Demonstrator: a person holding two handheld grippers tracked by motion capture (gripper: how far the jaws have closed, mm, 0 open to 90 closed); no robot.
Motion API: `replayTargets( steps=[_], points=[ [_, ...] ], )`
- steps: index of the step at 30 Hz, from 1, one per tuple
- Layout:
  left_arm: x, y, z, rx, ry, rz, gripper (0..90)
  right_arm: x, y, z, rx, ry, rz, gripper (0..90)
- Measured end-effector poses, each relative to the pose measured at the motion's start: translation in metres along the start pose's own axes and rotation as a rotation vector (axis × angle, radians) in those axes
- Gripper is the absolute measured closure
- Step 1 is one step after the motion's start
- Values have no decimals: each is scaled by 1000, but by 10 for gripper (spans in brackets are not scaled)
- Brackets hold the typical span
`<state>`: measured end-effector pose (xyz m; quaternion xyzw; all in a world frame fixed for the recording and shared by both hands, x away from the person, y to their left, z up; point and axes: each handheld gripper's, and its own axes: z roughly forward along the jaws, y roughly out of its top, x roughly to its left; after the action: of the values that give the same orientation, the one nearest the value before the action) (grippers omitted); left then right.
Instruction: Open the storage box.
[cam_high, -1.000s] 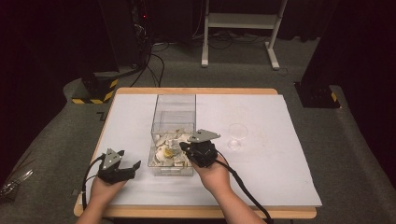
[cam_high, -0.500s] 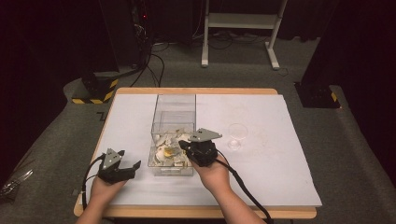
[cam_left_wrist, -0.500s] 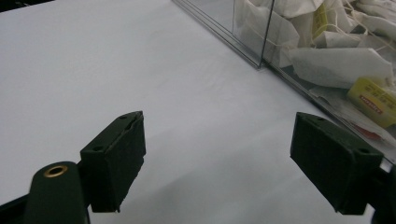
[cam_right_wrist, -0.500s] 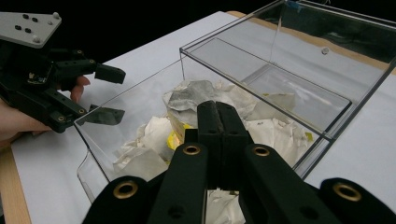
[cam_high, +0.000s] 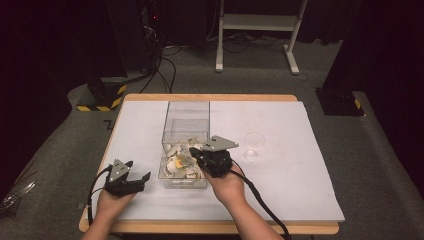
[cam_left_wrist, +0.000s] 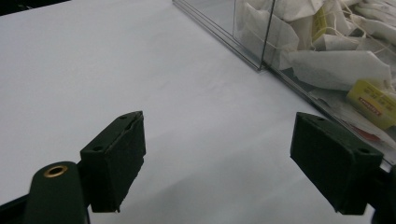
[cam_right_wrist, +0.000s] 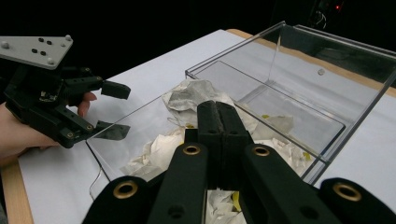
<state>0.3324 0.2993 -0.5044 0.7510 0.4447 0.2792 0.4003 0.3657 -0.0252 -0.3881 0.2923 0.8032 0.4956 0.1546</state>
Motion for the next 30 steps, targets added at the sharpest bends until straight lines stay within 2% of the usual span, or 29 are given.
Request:
replayTargets(
  steps=[14, 30],
  points=[
    [-1, 0, 0, -3, 7, 5, 187, 1, 3, -5, -46, 5, -12, 900],
    [-1, 0, -1, -7, 8, 8, 187, -2, 4, -12, -66, 1, -25, 900]
  ],
)
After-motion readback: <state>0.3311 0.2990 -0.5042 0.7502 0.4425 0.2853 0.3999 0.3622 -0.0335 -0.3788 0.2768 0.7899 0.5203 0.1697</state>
